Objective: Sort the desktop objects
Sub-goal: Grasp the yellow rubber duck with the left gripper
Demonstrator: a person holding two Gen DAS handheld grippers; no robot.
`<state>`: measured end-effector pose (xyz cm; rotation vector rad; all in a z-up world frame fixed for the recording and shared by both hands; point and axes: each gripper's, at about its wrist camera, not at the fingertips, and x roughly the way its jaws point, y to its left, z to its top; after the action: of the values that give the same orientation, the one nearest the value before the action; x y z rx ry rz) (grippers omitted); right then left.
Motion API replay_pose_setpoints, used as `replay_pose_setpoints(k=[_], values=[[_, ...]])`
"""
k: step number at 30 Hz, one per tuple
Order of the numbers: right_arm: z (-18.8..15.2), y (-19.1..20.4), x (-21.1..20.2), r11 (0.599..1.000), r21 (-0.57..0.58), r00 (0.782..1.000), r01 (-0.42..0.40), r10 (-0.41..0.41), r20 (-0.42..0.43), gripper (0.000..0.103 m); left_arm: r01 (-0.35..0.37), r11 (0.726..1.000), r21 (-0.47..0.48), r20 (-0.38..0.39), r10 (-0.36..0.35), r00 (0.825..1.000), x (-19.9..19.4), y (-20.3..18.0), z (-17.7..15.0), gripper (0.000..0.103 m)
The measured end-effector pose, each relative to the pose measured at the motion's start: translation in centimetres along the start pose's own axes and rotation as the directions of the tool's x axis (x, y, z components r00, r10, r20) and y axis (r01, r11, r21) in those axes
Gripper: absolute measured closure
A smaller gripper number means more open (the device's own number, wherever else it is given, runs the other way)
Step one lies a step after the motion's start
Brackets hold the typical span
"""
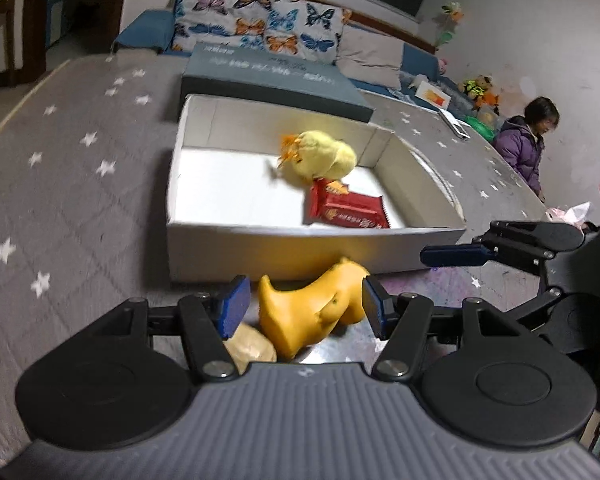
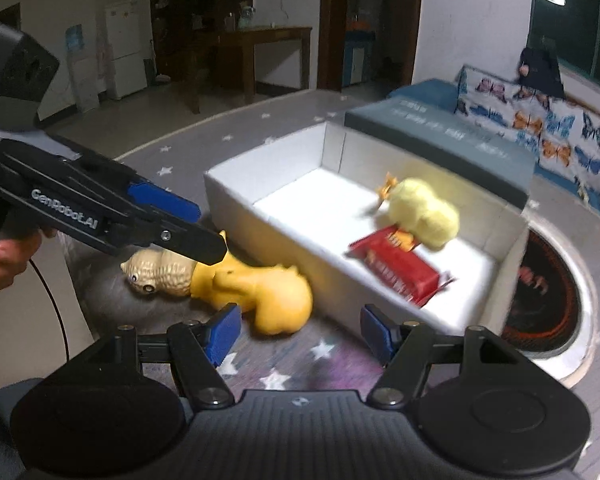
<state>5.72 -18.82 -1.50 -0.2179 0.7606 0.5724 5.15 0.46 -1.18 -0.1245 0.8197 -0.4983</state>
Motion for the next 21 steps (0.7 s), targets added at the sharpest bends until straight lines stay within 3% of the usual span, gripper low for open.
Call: replay_pose_setpoints(k=[15,21], values=[[-0.4,-0.1,4.2,0.998,0.045,0.997,-0.046,0.049,-0.065,0.038,0.032,0.998,-0.048,-0.067,-0.035,0.997,2.7,1.3,0.0,0.042],[-0.4,-0.2,4.9,0.997,0.055,0.995,-0.052,0.056,-0.079,0.044,0.056,0.996,-0.068,-0.089,-0.062,0.994,3.5,1.7,0.0,0.042]])
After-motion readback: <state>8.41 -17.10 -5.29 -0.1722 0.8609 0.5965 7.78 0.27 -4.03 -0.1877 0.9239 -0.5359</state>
